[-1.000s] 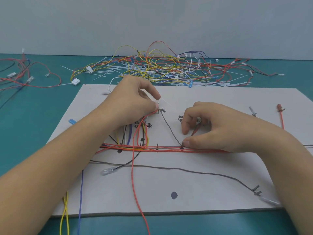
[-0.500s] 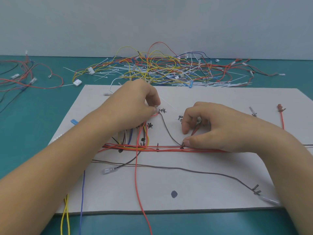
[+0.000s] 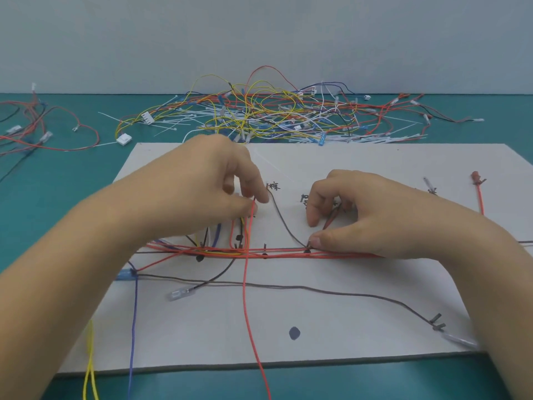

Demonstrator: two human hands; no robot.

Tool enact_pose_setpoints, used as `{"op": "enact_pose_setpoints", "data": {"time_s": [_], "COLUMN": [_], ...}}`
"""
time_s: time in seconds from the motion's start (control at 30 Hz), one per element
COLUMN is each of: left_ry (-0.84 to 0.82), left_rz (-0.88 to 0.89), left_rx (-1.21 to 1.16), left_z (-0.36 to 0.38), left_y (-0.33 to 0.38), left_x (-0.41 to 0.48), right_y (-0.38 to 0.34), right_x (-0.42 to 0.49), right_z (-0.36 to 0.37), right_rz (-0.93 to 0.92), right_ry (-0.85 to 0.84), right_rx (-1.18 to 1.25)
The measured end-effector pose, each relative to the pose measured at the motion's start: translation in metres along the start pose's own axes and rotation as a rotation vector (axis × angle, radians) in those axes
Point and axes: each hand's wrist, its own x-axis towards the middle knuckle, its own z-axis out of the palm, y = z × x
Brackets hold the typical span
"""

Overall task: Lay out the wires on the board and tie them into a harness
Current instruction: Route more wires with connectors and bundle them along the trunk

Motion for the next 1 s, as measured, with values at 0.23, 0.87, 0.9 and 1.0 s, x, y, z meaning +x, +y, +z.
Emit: {"op": "enact_pose_setpoints", "data": {"time_s": [0.23,0.87,0.9,1.0], "left_ry": [0.085,0.022,0.021,0.021], "left_rz": [0.109,0.061,0.063,0.064], "left_rx": [-0.035,-0.035,-0.04,-0.073], "left_z": [0.019,0.044,0.044,0.042], "left_y": [0.01,0.023,0.023,0.023], "left_x": [-0.018,-0.017,-0.017,-0.018], "right_y": [0.002,-0.012,-0.013,-0.015], "right_x": [0.0,-0.007,-0.008,-0.01], "right_z": [0.0,-0.007,-0.007,-0.005], "right_rz": [-0.007,-0.053,-0.059,-0.092], "right_ry": [0.005,0.199,0.173,0.092], "right_rx": [-0.015,0.075,0.084,0.089]}}
